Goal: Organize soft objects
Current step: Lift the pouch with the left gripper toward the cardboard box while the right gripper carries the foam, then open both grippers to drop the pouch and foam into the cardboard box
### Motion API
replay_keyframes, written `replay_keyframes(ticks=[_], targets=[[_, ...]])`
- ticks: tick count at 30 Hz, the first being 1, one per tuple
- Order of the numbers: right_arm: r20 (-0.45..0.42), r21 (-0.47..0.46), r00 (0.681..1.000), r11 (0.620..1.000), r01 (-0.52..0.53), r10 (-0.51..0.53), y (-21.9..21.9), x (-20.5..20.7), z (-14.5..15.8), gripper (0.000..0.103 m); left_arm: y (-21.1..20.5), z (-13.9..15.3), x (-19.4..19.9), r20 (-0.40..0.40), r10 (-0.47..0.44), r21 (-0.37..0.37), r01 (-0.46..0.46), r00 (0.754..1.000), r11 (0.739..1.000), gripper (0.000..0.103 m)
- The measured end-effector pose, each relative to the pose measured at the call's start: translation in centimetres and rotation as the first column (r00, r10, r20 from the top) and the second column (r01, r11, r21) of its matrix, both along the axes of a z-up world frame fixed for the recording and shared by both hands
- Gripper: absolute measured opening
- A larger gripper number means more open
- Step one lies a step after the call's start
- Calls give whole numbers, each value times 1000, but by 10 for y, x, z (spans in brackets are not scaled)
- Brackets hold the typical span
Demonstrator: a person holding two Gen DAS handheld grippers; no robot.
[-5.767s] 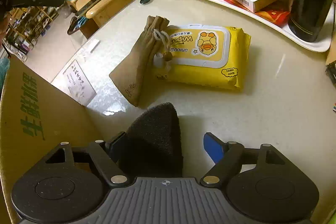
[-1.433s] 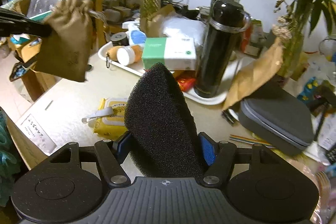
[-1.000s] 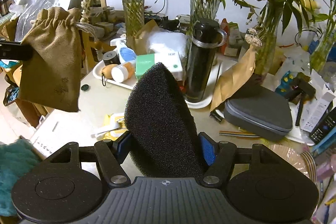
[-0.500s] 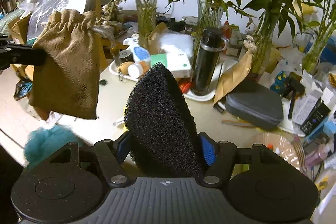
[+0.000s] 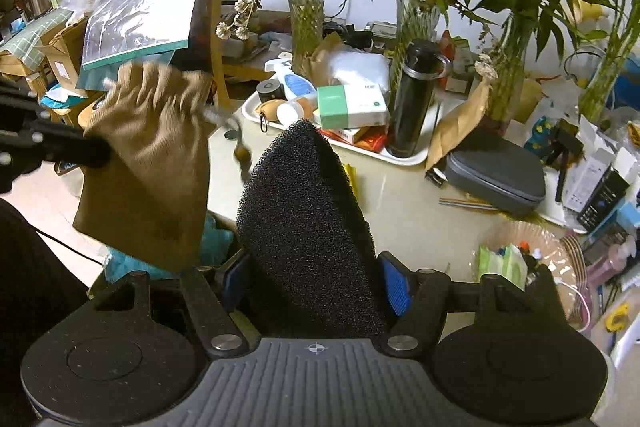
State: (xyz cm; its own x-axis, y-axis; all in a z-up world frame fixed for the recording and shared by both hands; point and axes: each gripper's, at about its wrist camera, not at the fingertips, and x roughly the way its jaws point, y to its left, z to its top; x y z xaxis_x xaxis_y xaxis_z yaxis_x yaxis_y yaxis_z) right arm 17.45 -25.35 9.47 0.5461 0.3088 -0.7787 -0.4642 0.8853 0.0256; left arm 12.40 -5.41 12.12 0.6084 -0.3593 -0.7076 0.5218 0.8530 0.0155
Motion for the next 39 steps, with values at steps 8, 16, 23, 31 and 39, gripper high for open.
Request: replay_keyframes(ticks=[8,16,23,31,39], targets=[[-17,12,1000,1000,6,-6,-7,-14,-2,70,-10,-23,-2,-90,-81,13,82,993,997,31],[-64,45,998,999,27,-24,-13,-20,-12,70,3,-27,-16,-71,-21,-36,19,997,999,54],[-172,140,984,987,79,-54,-17,-14,-31,70,12,-38,-22,-82,32,-31,-35,996,999,54],[-413,305,899,908,286,-144,-34,2,-55,71,17,-49,-31,-77,47,-2,-47,996,999,54],[-618,368,768,800,473,-170,-39,15,-85,92,26,-58,-32,-103,64,-15,-66,993,998,54]])
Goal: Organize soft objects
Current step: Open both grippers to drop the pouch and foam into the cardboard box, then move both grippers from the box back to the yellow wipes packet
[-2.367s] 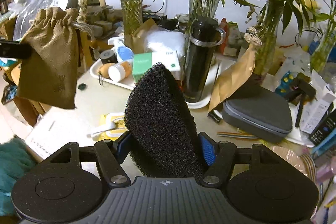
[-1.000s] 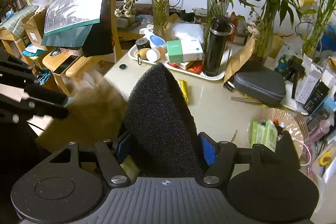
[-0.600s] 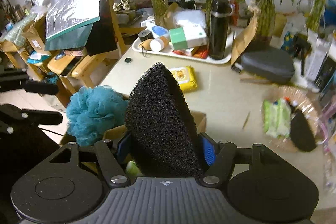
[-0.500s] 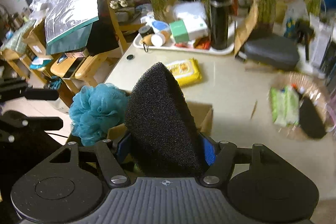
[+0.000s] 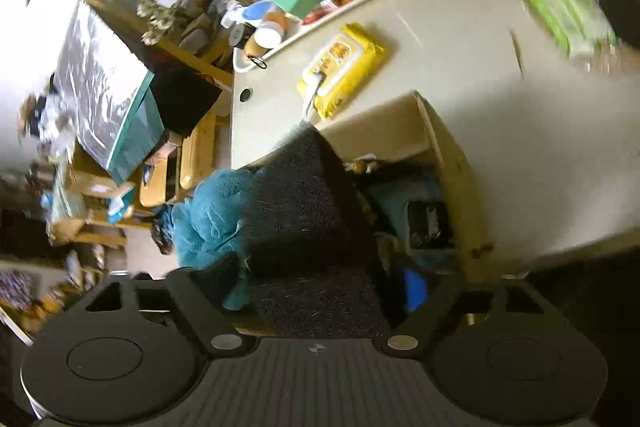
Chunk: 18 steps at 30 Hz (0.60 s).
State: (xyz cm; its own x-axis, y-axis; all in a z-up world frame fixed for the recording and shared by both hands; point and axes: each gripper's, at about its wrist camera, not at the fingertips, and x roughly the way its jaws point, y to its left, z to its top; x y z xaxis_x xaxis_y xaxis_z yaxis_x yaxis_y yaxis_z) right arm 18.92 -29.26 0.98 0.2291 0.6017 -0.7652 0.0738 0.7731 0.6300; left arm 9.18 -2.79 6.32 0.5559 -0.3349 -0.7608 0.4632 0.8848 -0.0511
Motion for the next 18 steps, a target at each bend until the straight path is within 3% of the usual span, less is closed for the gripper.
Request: replay_keyframes(ticks=[3,9,13,16,18], targets=[[16,-6,1000,1000,22,-22,-1,0,0,97,4,-1,-1,-4,13,-1,-13,1000,1000,54],[42,-16,999,1000,5,-5,-3,1,4,98,7,-4,-2,-17,28,7,-27,999,1000,54],[106,-81,994,996,-31,40,0,-1,11,99,6,-5,-1,-23,30,12,-30,999,999,55],[154,-135,985,989,-51,72,1,-2,16,103,5,-5,-1,-7,36,6,-35,999,999,65],[182,-173,979,983,-62,93,3,-4,19,103,6,-4,-2,18,61,-5,-61,998,998,79]])
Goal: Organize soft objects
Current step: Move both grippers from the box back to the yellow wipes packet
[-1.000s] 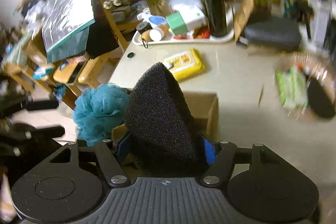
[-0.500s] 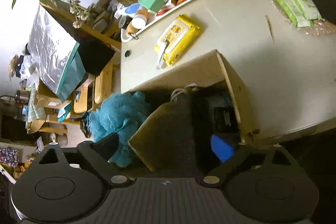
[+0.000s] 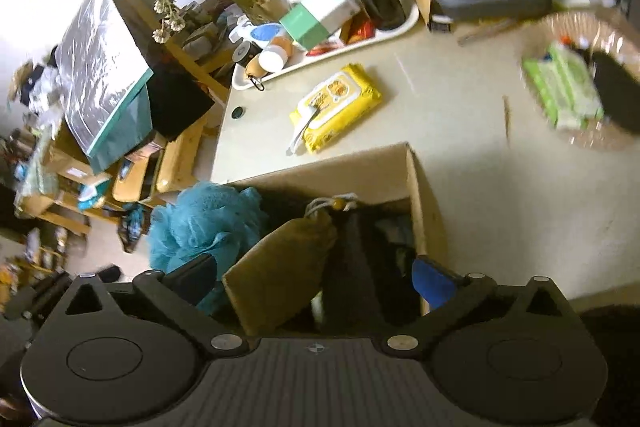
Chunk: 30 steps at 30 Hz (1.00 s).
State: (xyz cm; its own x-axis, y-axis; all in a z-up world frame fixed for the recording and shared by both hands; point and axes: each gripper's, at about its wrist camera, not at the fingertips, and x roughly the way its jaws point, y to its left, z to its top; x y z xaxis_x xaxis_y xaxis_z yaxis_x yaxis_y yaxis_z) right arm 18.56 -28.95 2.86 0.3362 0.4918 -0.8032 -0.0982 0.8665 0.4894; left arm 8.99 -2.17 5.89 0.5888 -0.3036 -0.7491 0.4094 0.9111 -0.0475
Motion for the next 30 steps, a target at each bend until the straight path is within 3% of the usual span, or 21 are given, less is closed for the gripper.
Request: replay_keyframes(ticks=[2,5,8,17,24,30], targets=[[21,-40,1000,999,-13,14,2,-1,1,103,2,0,0,32,36,-16,-35,999,999,81],[46,-113,998,993,-28,33,6,-1,1,103,4,1,3,53,75,-33,-73,996,997,93],[78,-153,995,987,-41,53,6,-2,0,103,5,2,3,66,84,-35,-81,994,996,96],[201,-274,973,960,-54,112,12,-5,-1,103,14,-1,8,74,130,-55,-126,989,990,97],[326,-406,922,912,-65,211,20,-7,-1,103,19,-2,9,95,145,-70,-139,985,988,97],[377,-428,893,901,-69,248,19,-5,-4,103,26,-3,14,102,157,-75,-150,982,986,97]])
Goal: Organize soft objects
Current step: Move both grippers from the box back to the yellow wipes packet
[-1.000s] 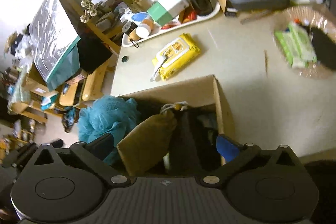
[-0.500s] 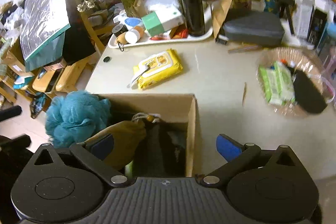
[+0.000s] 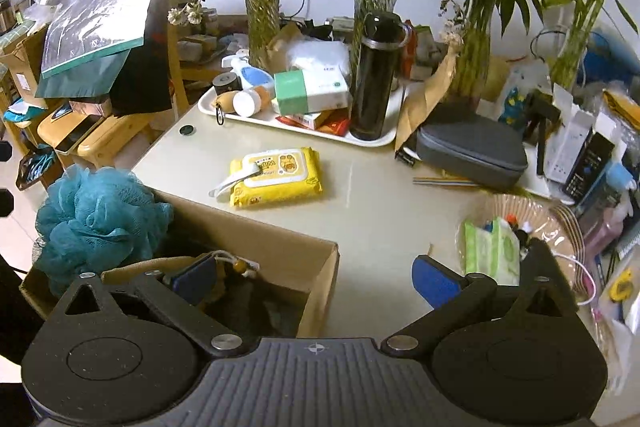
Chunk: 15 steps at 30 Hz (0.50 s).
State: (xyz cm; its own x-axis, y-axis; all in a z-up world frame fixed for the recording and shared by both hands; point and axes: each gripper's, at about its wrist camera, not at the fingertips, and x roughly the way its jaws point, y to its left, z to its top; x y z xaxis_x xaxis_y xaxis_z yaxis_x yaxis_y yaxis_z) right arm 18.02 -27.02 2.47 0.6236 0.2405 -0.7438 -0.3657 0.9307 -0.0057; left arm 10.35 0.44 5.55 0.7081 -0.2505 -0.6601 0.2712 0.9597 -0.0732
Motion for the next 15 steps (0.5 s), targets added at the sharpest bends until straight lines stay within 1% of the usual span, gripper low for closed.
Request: replay_keyframes(ticks=[4,7,11,15], targets=[[21,-21,1000,1000,-20,20,1,2,-3,103,1,0,3,13,2,21,-3,1000,1000,97],[41,-38,998,999,-38,40,4,2,-4,103,1,1,5,29,-8,41,7,1000,999,97],[65,-44,996,997,-62,65,5,3,-4,103,1,0,12,38,-31,46,29,999,998,97],[91,-60,993,996,-68,73,8,9,-6,103,0,-4,21,57,-47,77,42,997,996,97]])
